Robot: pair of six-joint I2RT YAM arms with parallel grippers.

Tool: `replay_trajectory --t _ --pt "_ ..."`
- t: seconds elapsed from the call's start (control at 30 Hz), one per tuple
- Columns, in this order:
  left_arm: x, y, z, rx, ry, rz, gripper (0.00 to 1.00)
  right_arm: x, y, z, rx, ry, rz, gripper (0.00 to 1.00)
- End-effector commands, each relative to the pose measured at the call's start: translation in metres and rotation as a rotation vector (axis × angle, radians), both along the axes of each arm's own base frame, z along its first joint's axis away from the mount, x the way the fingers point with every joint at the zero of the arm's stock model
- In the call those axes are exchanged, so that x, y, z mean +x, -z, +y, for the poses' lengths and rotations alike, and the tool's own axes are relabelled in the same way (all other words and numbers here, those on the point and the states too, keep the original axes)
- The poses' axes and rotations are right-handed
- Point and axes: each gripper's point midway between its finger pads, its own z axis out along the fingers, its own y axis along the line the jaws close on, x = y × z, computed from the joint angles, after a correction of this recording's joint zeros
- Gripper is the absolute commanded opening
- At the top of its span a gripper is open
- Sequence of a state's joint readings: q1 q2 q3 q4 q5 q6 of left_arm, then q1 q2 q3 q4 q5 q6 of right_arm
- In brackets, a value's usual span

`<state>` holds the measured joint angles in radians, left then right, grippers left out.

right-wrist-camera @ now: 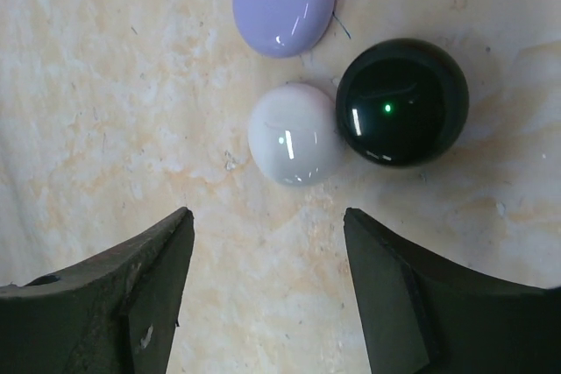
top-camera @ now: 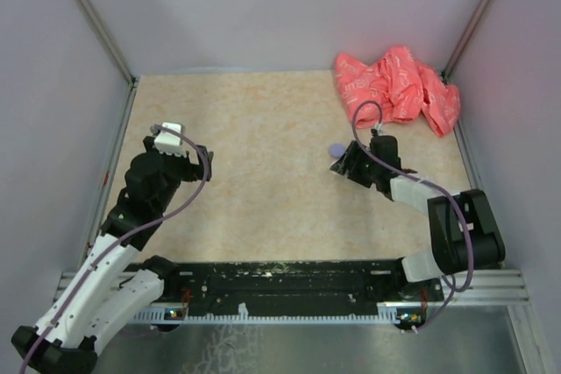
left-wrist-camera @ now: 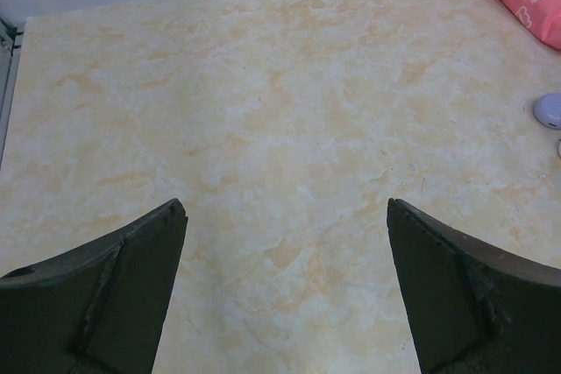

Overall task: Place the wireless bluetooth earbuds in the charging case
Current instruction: Place the charging case at the center of the board, then reset both arms

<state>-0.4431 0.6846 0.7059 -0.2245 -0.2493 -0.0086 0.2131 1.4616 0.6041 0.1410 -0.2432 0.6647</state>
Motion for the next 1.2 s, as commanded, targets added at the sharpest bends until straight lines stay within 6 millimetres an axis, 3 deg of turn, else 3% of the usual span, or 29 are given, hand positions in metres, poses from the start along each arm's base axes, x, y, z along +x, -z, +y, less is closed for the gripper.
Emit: replay_trajectory --t 0.0,0.3,0.53,0.73,0.9,1.17 --pt "-0.004 -0.013 -0.004 -0.068 0.028 -0.038 1.00 -0.006 -0.029 -0.008 -0.038 -0.006 -0.035 0.70" --pt "-0.031 -0.026 -0.004 -0.174 0.056 -0.065 1.00 -0.034 -0.096 -0.031 -0.171 -0.040 -0.150 0.80" --pt "-0.058 -0.041 0.003 -0.225 0.091 -0.149 1.00 -0.062 -0.165 -0.066 -0.294 0.036 -0.461 0.89" --pt "-0.067 -0.049 0.008 -0.268 0.084 -0.216 1.00 -0.084 -0.224 -0.099 -0.408 0.151 -0.676 0.89" --pt "-0.067 -0.043 0.010 -0.298 0.068 -0.220 1.00 -0.096 -0.242 -0.114 -0.461 0.203 -0.772 0.89" --pt "-0.065 -0.031 0.009 -0.272 0.072 -0.202 1.00 -0.103 -0.239 -0.121 -0.461 0.249 -0.817 0.90"
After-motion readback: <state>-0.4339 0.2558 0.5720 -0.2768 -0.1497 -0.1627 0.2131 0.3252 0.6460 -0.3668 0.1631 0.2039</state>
